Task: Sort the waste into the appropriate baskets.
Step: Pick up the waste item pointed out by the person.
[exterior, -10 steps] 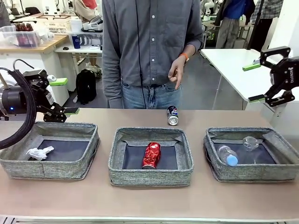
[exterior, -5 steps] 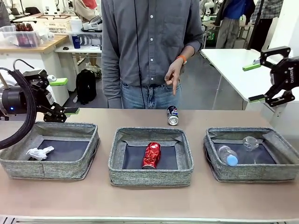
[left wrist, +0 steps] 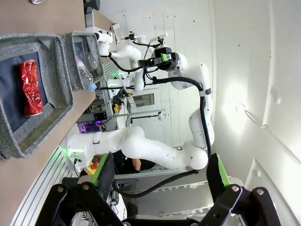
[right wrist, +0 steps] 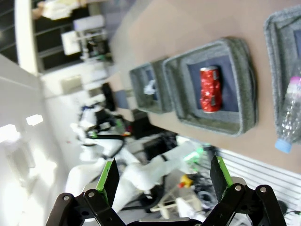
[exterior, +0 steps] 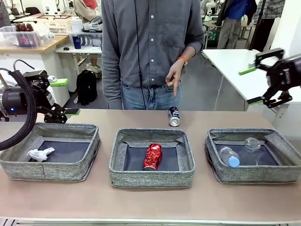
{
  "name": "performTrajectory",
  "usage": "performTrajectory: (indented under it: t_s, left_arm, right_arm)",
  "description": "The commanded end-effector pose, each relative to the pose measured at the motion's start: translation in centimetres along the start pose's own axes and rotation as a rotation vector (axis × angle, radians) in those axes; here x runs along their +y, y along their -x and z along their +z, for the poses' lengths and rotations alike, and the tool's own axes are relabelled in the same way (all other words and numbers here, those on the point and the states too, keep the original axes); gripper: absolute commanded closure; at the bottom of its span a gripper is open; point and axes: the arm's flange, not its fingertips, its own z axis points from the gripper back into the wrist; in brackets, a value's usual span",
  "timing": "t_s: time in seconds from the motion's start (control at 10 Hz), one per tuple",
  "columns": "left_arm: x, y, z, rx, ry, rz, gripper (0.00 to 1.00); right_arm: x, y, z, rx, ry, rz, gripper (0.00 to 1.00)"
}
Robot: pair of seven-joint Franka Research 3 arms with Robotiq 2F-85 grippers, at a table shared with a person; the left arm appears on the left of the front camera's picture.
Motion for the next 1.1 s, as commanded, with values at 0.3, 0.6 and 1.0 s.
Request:
performTrajectory:
  t_s: [0.3,0.6,1.0]
  left_arm:
    - [-0.4,0.2,-0.3,-0.017,0.010,0.007,0.00]
    - [-0.4,0.2,-0.3,-0.017,0.010,0.007,0.00]
    - [-0.4,0.2,-0.3,-0.017,0.010,0.007,0.00]
  right_arm:
    - [9.1,-9.8,-15.1,-0.147,0.741,0.000,0.00]
    - [9.5,-13.6,-22.8,-0.238,0.885,0.012,0.00]
    - [6.7,-14.3,-25.6,-0.217,0.881,0.082,0.00]
